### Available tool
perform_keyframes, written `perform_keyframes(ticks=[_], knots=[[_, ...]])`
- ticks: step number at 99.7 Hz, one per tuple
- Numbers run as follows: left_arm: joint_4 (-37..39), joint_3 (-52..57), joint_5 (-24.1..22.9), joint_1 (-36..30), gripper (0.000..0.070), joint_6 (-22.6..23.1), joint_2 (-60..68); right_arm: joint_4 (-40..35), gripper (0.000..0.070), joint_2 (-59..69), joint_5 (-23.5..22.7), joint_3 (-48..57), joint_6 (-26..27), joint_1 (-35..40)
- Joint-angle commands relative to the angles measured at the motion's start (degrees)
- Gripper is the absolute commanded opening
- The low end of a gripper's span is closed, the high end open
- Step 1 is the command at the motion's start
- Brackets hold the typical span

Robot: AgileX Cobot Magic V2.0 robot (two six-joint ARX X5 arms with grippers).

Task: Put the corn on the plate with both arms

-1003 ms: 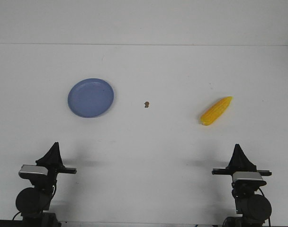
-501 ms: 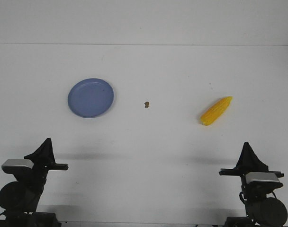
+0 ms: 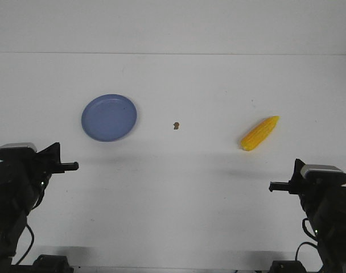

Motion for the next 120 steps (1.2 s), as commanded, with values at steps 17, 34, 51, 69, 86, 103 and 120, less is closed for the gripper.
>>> perform_keyframes(ticks=[17,34,51,69,86,103,120], knots=[[-6.97,4.70,-0.09,0.00,0.0016,-0.46,10.01,-2.54,0.0014,9.01,-0.04,2.23,-2.16,0.02],[-9.11,4.70,-0.11,0.00,0.0016,-0.46,13.60,-2.64,0.0014,11.74,-0.02,2.23,-2.16,0.02],[-7.72,4.70,-0.11,0.00,0.0020,-0.46,13.70,-2.64,0.0051,11.89,-0.02,2.23,-2.16,0.02],[-7.37,4.70,-0.11,0.00,0.0560,-0.48,13.70,-2.69,0.0506,11.87,-0.02,2.23,-2.10,0.02],[-7.30,4.70,-0.11,0.00,0.0631,-0.44,13.70,-2.69,0.0595,11.87,0.00,2.23,-1.92,0.02],[-2.97,4.87,-0.11,0.00,0.0631,-0.24,15.43,-2.69,0.0595,11.87,0.00,2.23,-1.95,0.02],[-1.42,8.59,-0.11,0.72,0.0631,-0.31,25.18,-2.64,0.0595,11.89,0.00,2.23,-1.95,0.02]])
